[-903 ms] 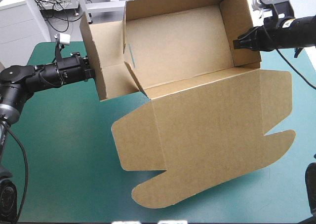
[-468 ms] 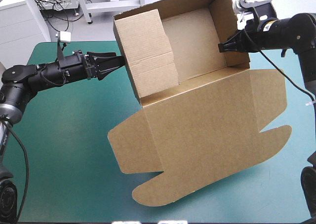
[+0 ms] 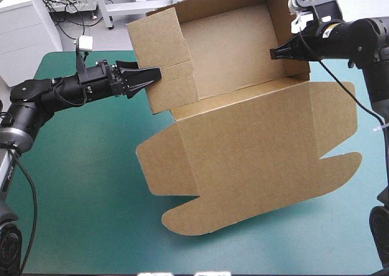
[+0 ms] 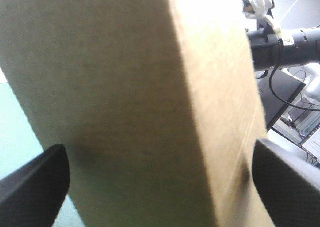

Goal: Fold the box

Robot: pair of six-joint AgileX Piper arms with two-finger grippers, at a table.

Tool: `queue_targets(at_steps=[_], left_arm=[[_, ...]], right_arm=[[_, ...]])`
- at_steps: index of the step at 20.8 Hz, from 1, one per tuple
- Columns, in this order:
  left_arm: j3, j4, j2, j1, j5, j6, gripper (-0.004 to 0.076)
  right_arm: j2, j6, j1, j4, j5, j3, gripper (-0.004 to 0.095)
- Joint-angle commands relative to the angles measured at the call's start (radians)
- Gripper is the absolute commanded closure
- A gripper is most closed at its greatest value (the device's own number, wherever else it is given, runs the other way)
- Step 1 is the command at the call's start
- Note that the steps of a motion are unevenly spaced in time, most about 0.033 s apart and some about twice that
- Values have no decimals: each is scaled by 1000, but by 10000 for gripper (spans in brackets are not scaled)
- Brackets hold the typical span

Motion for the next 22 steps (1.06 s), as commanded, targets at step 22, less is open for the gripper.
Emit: queue_targets(at_steps=[22], left_arm=[[-408, 947, -35, -267, -462, -763, 236]], right_arm=[[-39, 224, 160, -202, -181, -23, 925]])
